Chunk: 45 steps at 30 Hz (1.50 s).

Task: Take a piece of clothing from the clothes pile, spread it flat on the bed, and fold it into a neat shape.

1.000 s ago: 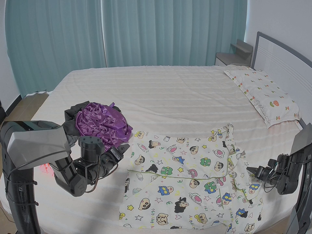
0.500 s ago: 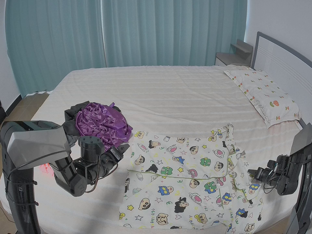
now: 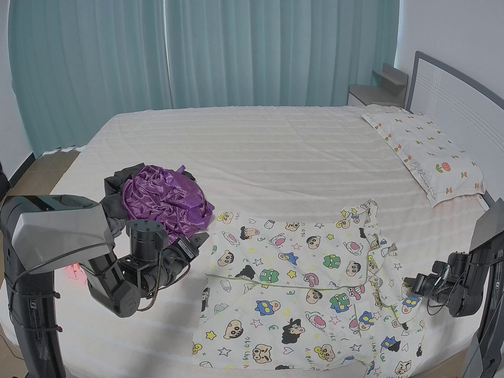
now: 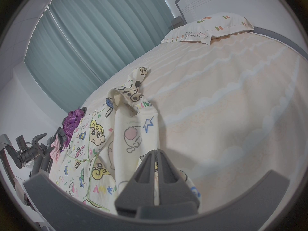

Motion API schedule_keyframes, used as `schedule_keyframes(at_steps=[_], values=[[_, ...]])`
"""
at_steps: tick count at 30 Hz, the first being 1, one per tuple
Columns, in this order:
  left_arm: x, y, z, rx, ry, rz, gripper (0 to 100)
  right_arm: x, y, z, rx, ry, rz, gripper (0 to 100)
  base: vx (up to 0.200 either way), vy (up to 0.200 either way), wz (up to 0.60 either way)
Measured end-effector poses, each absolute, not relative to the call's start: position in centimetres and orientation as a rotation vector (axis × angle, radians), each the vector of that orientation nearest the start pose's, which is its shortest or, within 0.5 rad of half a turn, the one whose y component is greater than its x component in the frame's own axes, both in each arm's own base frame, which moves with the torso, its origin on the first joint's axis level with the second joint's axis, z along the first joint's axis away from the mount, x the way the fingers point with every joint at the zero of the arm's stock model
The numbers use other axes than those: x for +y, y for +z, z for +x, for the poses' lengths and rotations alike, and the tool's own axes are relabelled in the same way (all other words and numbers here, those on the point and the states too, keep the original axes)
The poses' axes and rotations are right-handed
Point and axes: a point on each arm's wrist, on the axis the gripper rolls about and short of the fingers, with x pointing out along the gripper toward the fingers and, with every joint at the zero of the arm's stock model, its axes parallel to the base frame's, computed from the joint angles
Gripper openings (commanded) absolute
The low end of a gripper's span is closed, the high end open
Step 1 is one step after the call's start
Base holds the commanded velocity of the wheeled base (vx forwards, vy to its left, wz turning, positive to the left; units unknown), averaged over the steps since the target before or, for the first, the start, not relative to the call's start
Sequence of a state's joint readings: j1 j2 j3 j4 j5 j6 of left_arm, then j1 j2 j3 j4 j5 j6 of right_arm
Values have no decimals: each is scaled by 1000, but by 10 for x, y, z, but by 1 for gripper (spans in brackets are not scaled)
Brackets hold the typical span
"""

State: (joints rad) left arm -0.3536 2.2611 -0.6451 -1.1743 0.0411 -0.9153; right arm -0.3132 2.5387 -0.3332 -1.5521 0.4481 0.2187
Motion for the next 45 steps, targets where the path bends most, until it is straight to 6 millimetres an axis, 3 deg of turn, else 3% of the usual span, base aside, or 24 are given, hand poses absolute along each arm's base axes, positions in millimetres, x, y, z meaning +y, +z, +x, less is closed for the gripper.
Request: schedule_keyframes(at_steps=[21,29,30,44,45], values=[[-120,9,331,537,-82,-807,100,-117,-65,275,518,-71,423,0,0,0,0],[-119,9,332,538,-81,-808,100,-108,-65,278,528,-35,420,0,0,0,0],[-119,9,332,538,-81,-808,100,-106,-66,279,531,-28,420,100,0,0,0],[-119,9,332,536,-82,-808,100,-80,-77,281,609,46,423,100,0,0,0],[-120,9,332,536,-82,-808,100,-80,-79,281,624,47,427,0,0,0,0]])
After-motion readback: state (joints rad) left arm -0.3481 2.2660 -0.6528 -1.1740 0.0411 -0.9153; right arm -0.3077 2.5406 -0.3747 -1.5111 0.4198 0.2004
